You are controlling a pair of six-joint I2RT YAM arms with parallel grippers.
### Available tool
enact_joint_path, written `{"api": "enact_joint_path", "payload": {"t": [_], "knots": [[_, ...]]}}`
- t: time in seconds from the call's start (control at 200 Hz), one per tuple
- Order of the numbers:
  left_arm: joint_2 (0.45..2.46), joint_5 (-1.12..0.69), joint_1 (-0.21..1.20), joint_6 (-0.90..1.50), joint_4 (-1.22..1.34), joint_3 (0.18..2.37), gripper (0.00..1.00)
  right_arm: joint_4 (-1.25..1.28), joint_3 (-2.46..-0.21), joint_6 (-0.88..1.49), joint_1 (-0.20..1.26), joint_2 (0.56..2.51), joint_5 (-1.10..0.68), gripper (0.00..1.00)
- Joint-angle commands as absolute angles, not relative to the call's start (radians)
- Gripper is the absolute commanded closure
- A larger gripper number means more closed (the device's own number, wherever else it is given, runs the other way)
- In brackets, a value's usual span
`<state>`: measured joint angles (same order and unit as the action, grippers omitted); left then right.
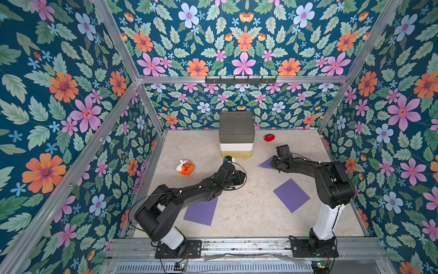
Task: Fold the square paper diagonally
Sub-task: Move the paper to the center of the board.
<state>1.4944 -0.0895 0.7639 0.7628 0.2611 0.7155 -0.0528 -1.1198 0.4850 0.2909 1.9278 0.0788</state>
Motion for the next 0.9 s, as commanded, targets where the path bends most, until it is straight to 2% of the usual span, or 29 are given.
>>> {"api": "enact_joint_path", "payload": {"t": [0.0,0.19,0.385,0.715,0.895], "knots": [[1.386,0.0,0.761,0.724,0.219,0.639,0.4,-0.145,-1.157,0.406,0.284,1.95,0.103,0.87],[1.172,0.114,0.743,0.723,0.08,0.538,0.3,-0.127,-1.165,0.394,0.284,1.889,0.059,0.84],[1.071,0.219,0.734,0.819,-0.163,0.525,0.3,-0.142,-1.188,0.409,0.286,1.791,0.004,0.76],[0.959,0.275,0.727,0.985,-0.337,0.435,0.25,-0.12,-0.987,0.52,0.306,1.497,-0.053,0.5],[0.98,0.242,0.728,1.015,-0.324,0.393,0.24,-0.089,-0.813,0.595,0.378,1.322,-0.055,0.32]]}}
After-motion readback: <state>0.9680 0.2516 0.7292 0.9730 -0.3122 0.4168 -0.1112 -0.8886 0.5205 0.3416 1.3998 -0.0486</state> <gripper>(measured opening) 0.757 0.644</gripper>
